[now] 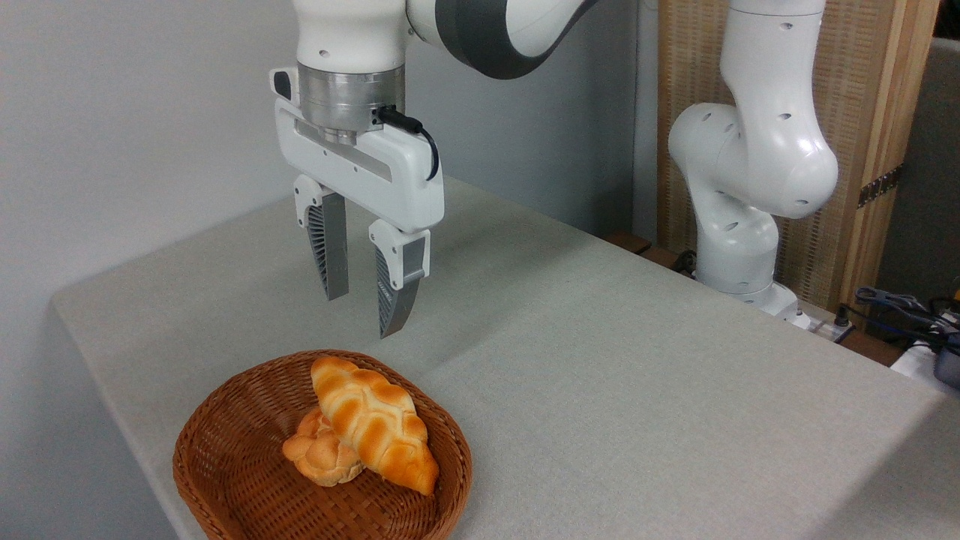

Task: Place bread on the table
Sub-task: 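Lower the open gripper down onto the braided croissant in the basket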

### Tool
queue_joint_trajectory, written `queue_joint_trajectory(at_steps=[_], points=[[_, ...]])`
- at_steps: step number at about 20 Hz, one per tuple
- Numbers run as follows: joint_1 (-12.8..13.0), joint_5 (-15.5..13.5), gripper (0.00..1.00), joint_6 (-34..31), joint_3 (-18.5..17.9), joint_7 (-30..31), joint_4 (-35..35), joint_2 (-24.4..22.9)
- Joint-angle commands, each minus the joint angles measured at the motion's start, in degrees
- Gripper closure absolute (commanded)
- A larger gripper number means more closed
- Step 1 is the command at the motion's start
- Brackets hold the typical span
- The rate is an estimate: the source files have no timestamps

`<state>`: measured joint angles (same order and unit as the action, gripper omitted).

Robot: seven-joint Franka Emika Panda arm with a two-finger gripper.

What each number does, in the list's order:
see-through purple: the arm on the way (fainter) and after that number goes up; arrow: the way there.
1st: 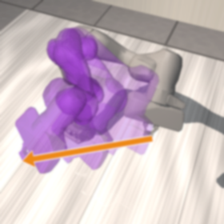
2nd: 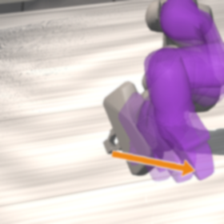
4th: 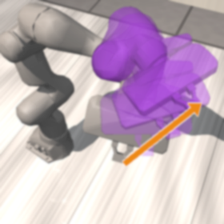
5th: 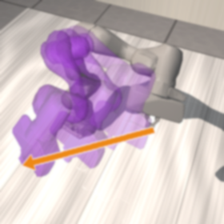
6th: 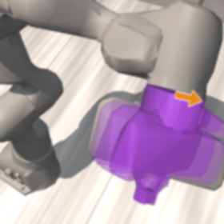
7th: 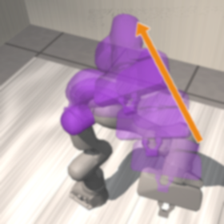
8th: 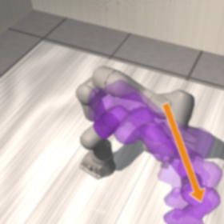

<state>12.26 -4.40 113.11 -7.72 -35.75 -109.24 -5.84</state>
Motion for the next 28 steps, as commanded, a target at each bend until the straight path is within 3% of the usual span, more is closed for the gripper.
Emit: queue_joint_trajectory(at_steps=[1, 17, 21, 28], points=[[0.22, 0.88, 0.0, 0.95, -0.02, 0.5, 0.96, 0.04], [0.66, 0.88, 0.0, -0.52, -0.1, 0.33, 0.96, -0.31], [0.57, 0.88, 0.0, -5.35, -0.19, -6.61, 1.49, -0.31], [0.57, 0.8, 0.0, -4.57, -0.1, -5.56, 1.58, -0.31]])
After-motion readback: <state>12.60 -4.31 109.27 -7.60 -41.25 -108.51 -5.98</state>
